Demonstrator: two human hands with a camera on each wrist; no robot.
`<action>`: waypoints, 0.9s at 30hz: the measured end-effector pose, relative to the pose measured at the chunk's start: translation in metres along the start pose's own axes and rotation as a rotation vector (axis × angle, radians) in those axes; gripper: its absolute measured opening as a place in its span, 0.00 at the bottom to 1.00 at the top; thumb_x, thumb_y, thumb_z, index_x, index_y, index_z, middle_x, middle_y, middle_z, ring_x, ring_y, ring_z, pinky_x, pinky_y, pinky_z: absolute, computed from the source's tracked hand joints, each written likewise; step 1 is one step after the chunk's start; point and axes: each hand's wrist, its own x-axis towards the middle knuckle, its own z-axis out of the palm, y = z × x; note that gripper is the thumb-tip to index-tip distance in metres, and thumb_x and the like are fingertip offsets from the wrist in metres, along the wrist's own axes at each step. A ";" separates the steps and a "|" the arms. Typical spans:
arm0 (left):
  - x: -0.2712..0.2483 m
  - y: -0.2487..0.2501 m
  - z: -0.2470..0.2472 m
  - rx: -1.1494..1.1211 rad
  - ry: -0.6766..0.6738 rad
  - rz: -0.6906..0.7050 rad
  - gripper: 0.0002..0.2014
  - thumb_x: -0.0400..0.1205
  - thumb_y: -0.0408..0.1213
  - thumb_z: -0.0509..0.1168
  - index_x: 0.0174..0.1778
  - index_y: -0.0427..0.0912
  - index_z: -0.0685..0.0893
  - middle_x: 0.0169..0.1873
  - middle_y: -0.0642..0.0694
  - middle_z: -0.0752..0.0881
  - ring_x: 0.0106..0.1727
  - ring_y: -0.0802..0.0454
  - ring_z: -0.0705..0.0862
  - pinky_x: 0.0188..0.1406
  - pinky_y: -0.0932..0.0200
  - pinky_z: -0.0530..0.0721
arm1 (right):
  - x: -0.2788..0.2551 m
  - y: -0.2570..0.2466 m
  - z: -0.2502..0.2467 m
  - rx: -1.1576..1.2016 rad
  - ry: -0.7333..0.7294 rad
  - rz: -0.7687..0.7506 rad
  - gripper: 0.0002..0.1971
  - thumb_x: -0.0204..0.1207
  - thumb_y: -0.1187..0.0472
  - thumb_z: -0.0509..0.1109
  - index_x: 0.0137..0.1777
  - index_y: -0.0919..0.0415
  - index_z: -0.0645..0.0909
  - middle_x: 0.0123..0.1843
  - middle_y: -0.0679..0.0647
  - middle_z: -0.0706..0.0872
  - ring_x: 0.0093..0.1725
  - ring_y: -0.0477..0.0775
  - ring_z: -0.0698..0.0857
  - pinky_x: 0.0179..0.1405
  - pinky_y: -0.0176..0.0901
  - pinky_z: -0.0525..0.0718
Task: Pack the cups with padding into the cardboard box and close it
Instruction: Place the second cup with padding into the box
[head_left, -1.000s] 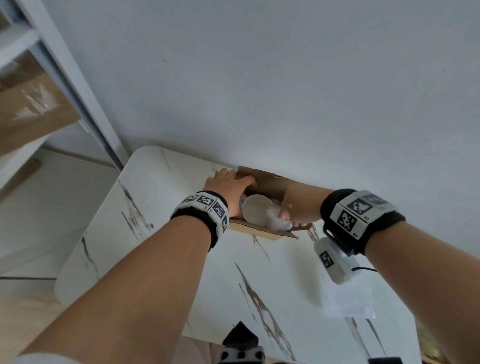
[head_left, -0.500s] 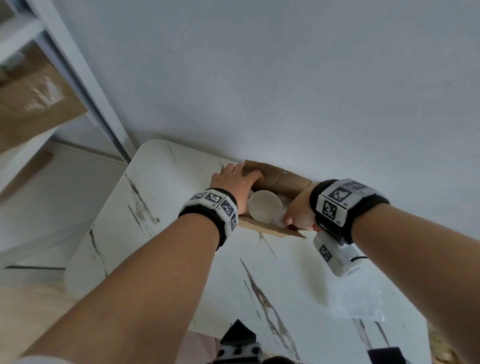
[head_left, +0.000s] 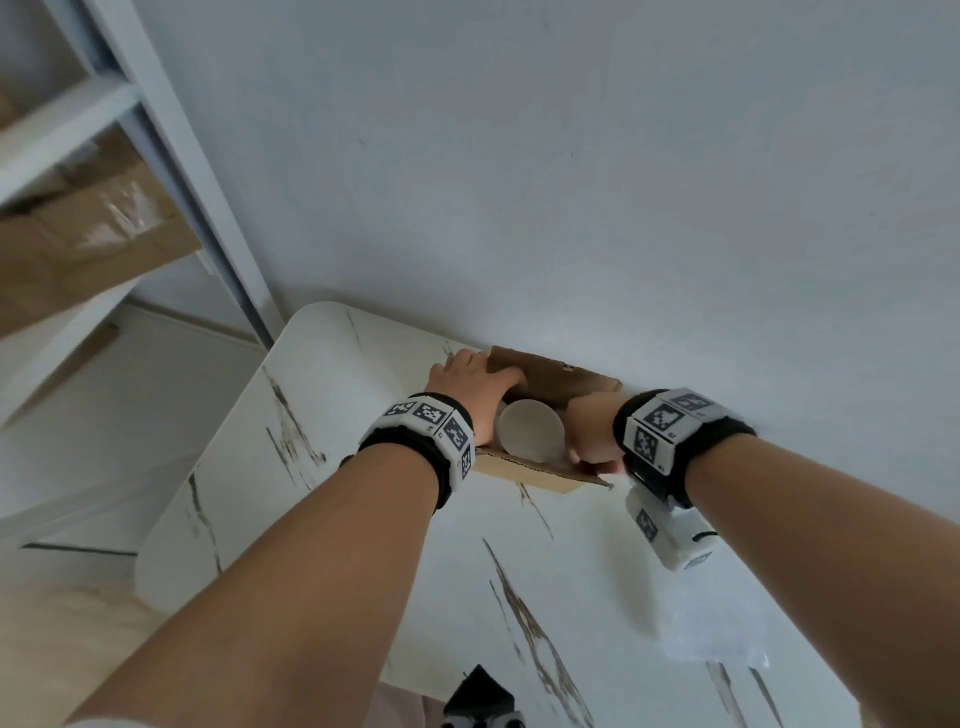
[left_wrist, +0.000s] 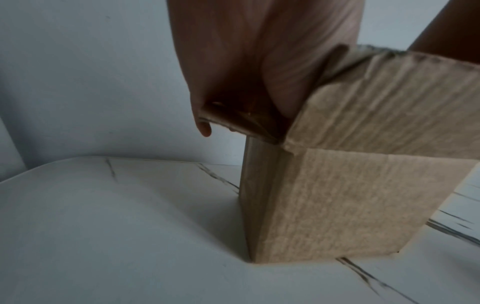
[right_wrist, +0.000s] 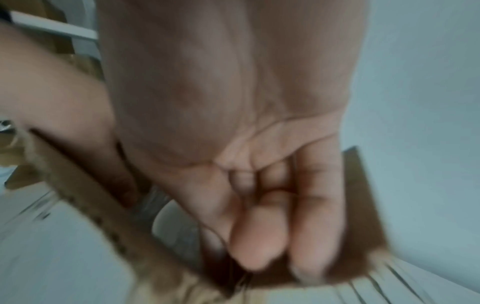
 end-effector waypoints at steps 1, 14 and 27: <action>0.000 0.000 0.001 -0.010 0.015 0.002 0.26 0.76 0.45 0.69 0.70 0.59 0.72 0.68 0.44 0.74 0.73 0.40 0.68 0.69 0.42 0.70 | 0.003 0.004 -0.003 0.074 0.000 0.014 0.08 0.76 0.59 0.70 0.39 0.63 0.81 0.23 0.52 0.82 0.28 0.53 0.82 0.41 0.44 0.85; 0.004 0.001 0.002 -0.002 -0.015 0.001 0.33 0.72 0.37 0.73 0.72 0.59 0.68 0.70 0.45 0.71 0.74 0.41 0.67 0.67 0.41 0.71 | 0.028 0.002 0.008 0.461 -0.188 -0.066 0.07 0.76 0.63 0.70 0.37 0.56 0.79 0.49 0.58 0.85 0.48 0.57 0.83 0.43 0.45 0.84; 0.002 0.004 0.001 -0.002 -0.062 -0.034 0.36 0.70 0.47 0.76 0.73 0.61 0.67 0.70 0.44 0.71 0.74 0.40 0.66 0.68 0.41 0.71 | 0.017 0.002 0.002 0.492 -0.103 -0.024 0.10 0.77 0.62 0.69 0.33 0.59 0.78 0.30 0.52 0.86 0.33 0.51 0.84 0.41 0.42 0.85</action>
